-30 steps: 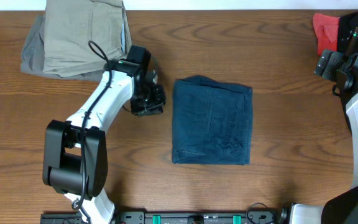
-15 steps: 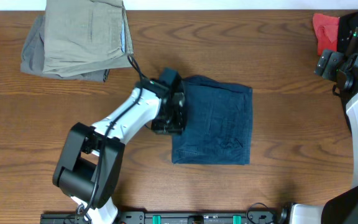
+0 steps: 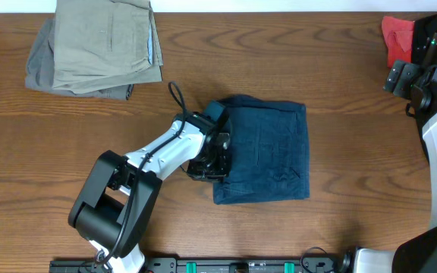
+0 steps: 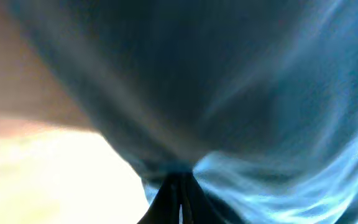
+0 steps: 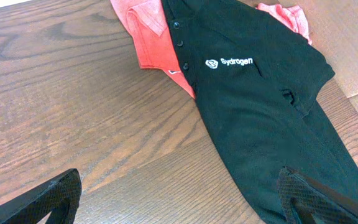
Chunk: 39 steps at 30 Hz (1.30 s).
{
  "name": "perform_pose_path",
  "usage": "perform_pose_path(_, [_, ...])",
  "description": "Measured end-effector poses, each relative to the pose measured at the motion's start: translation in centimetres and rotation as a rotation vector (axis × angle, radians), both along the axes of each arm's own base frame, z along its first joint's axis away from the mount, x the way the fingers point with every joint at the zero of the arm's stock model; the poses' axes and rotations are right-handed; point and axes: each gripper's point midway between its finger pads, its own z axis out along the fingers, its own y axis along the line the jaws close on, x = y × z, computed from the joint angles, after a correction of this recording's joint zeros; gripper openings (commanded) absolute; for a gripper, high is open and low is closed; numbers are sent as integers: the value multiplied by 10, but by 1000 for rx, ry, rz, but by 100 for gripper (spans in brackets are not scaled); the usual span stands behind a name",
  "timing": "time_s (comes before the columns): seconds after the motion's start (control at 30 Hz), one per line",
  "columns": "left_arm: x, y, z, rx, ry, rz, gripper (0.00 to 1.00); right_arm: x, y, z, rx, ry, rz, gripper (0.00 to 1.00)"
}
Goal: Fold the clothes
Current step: 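Grasp the folded shorts' lower-left corner with the left gripper and drag right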
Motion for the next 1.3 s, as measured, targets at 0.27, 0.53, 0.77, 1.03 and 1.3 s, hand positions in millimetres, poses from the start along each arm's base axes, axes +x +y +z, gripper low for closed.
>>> perform_pose_path(0.27, [-1, 7, 39, 10, -47, 0, 6, 0, 0, 0, 0, 0, 0, 99])
perform_pose_path(0.53, [2, 2, 49, -12, -93, -1, 6, 0, 0, 0, 0, 0, 0, 99])
perform_pose_path(0.77, [-10, -27, 25, -85, -105, -44, 6, 0, 0, 0, 0, 0, 0, 99])
perform_pose_path(1.03, [-34, -54, 11, -135, -118, -102, 6, 0, 0, 0, 0, 0, 0, 99])
perform_pose_path(1.3, [-48, -42, -1, -66, -91, -92, 6, 0, 0, 0, 0, 1, 0, 99])
